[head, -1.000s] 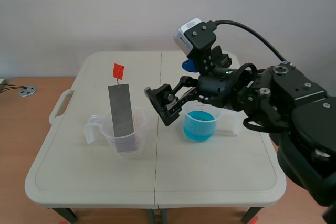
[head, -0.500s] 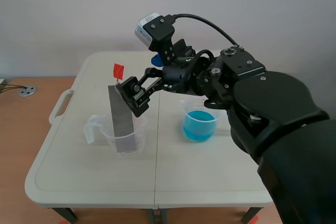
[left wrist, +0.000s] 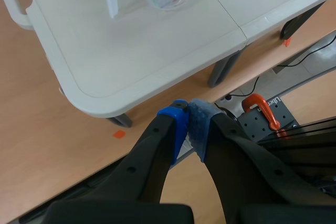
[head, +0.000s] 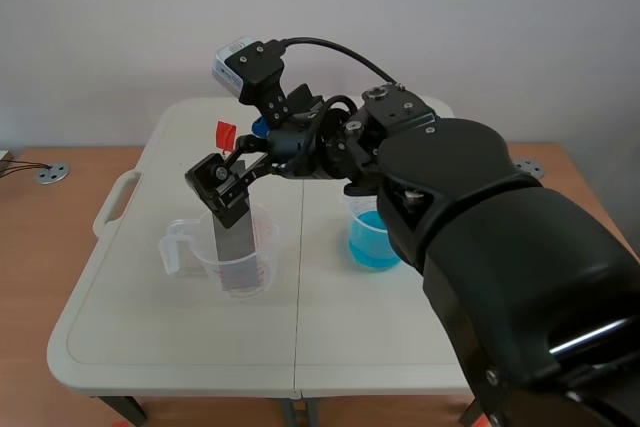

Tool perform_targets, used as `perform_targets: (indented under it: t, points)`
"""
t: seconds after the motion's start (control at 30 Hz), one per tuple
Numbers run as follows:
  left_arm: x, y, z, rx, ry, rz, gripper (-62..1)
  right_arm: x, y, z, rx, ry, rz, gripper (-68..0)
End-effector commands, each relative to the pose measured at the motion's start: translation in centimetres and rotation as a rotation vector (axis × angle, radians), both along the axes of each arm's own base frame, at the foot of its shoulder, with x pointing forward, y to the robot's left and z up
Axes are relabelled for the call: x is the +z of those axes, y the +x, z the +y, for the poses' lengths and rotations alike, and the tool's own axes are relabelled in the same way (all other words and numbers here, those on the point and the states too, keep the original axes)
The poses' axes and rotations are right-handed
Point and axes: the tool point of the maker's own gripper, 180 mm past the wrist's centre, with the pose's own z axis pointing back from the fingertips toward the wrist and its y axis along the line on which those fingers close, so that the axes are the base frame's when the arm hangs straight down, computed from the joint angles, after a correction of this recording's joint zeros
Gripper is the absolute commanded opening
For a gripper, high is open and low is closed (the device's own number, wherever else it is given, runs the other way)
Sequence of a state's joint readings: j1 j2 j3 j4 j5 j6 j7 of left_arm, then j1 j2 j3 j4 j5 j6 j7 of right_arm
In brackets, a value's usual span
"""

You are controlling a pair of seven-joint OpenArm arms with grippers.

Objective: Hold the metal plate by the orange handle, dip it into the blue solution, take it out and point at it, then put the plate back in the beaker on the left.
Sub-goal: 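Lift the metal plate out of the left beaker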

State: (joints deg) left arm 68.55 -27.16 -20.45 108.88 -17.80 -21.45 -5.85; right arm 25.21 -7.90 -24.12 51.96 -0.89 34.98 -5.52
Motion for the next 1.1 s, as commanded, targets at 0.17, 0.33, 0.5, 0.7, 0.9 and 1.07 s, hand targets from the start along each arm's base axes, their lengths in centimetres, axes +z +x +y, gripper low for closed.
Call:
perform_targets:
  t: [0.17, 0.33, 0.5, 0.7, 0.9, 1.07]
  points:
    - [0.5, 0.3, -0.3, -0.003, -0.016, -0.018, -59.4, 3.4, 0.7, 1.4, 0.021, 0.096, -0.075, -7.1]
    - [0.4, 0.2, -0.3, -0.003, -0.012, -0.011, -59.4, 3.5, 0.6, 1.4, 0.025, 0.1, -0.076, -13.1]
    - [0.4, 0.2, -0.3, -0.003, -0.012, -0.011, -59.4, 3.5, 0.3, 1.8, 0.044, 0.102, -0.079, -19.5]
    - [0.4, 0.2, -0.3, -0.003, -0.012, -0.011, -59.4, 3.3, -0.8, 3.0, 0.089, 0.09, -0.084, -24.2]
    - [0.4, 0.2, -0.3, -0.003, -0.012, -0.011, -59.4, 3.2, -1.2, 3.4, 0.106, 0.087, -0.088, -29.9]
    - [0.4, 0.2, -0.3, -0.003, -0.012, -0.011, -59.4, 3.2, -1.2, 3.4, 0.105, 0.086, -0.088, -37.0]
